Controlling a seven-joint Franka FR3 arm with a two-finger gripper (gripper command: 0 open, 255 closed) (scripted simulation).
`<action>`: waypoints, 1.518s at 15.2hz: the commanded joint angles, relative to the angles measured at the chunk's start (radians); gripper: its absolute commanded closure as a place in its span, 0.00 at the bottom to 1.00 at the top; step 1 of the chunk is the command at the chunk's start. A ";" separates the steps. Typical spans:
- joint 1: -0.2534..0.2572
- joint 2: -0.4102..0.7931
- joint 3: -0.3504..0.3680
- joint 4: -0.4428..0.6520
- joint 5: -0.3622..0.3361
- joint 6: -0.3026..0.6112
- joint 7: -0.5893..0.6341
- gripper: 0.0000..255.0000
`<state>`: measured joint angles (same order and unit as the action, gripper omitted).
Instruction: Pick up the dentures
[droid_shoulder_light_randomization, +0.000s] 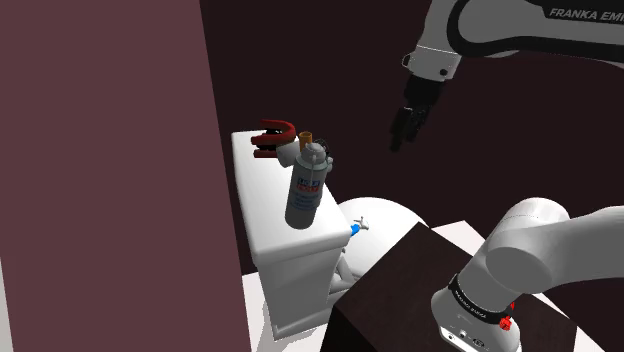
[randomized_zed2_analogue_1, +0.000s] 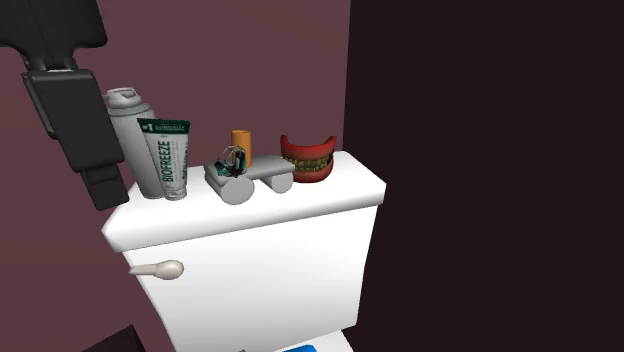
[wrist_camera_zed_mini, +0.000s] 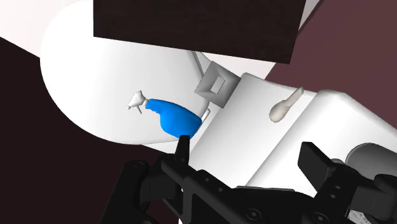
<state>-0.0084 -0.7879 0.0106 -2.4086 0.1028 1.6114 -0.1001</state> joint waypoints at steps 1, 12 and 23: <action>0.000 0.000 0.000 0.000 0.000 0.000 0.000 0.00; 0.001 0.430 0.080 0.261 0.010 0.186 0.110 0.00; 0.012 0.871 0.123 0.684 -0.053 0.215 0.233 0.00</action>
<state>0.0010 0.0439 0.1310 -1.7623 0.0574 1.8239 0.1211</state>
